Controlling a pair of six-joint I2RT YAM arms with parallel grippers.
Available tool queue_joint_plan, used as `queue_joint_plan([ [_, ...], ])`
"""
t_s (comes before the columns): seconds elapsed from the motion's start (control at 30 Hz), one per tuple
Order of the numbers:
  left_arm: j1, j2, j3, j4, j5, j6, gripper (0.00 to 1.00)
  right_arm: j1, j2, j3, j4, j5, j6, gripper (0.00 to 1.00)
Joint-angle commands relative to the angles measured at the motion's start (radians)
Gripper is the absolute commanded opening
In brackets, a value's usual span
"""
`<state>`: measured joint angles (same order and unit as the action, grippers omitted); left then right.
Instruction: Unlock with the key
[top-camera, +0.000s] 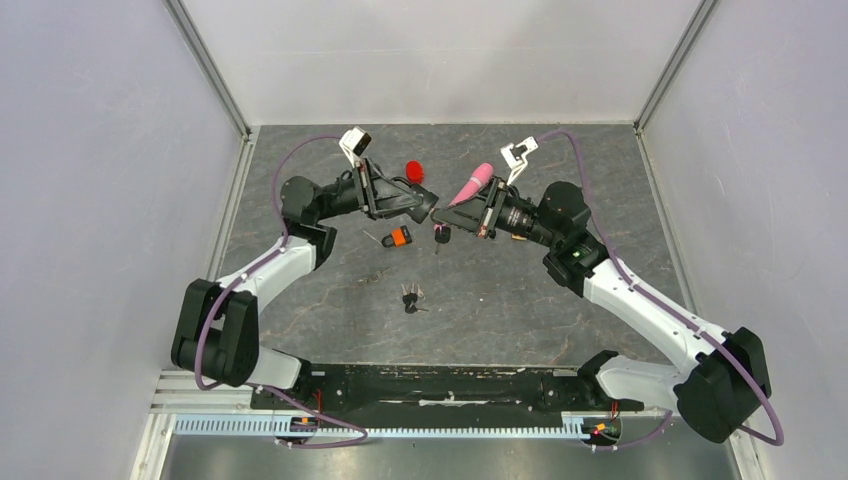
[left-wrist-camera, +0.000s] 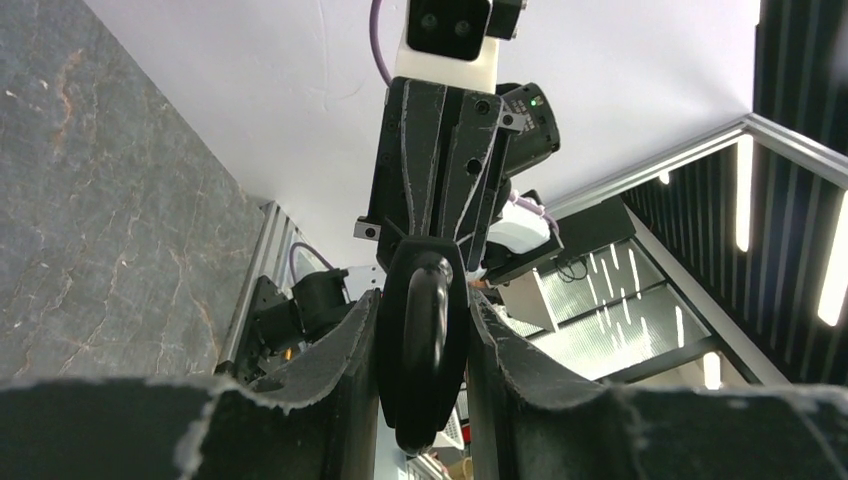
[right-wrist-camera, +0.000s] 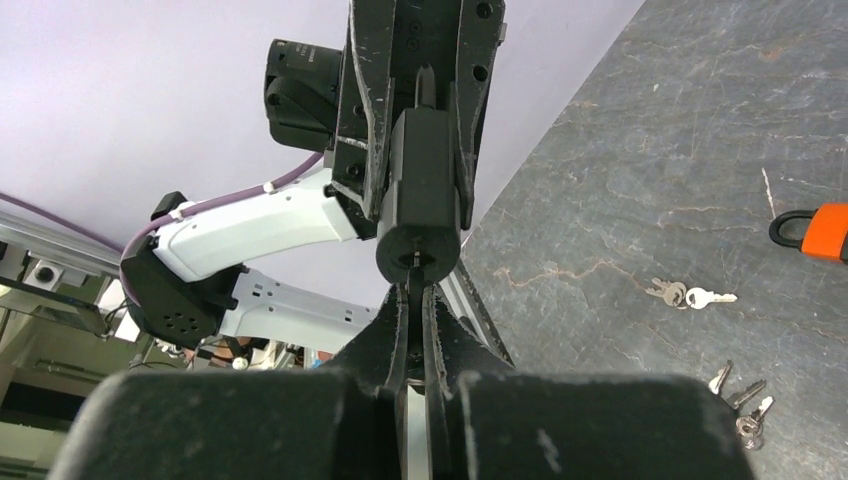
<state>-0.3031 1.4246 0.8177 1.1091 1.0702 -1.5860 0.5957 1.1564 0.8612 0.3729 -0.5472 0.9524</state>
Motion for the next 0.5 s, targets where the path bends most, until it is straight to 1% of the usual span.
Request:
queue_joint_plan([
  [0.0, -0.067, -0.073, 0.036, -0.138, -0.021, 0.176, 0.02, 0.008, 0.006, 0.053, 0.056, 0.066, -0.024, 0.00],
  [0.07, -0.101, -0.085, 0.050, -0.244, -0.039, 0.257, 0.02, 0.015, 0.013, 0.055, 0.060, 0.088, -0.034, 0.00],
  [0.17, -0.148, -0.094, 0.064, -0.316, -0.066, 0.336, 0.02, 0.030, 0.020, 0.029, 0.102, 0.131, -0.044, 0.00],
  [0.23, -0.161, -0.090, 0.065, -0.295, -0.073, 0.339, 0.02, 0.032, 0.021, 0.001, 0.124, 0.161, -0.045, 0.00],
  [0.3, -0.164, -0.087, 0.063, -0.272, -0.070, 0.337, 0.02, 0.031, 0.032, -0.026, 0.179, 0.143, -0.012, 0.00],
  [0.47, -0.165, -0.079, 0.064, -0.150, -0.029, 0.321, 0.02, 0.024, 0.076, -0.119, 0.486, 0.048, 0.205, 0.00],
])
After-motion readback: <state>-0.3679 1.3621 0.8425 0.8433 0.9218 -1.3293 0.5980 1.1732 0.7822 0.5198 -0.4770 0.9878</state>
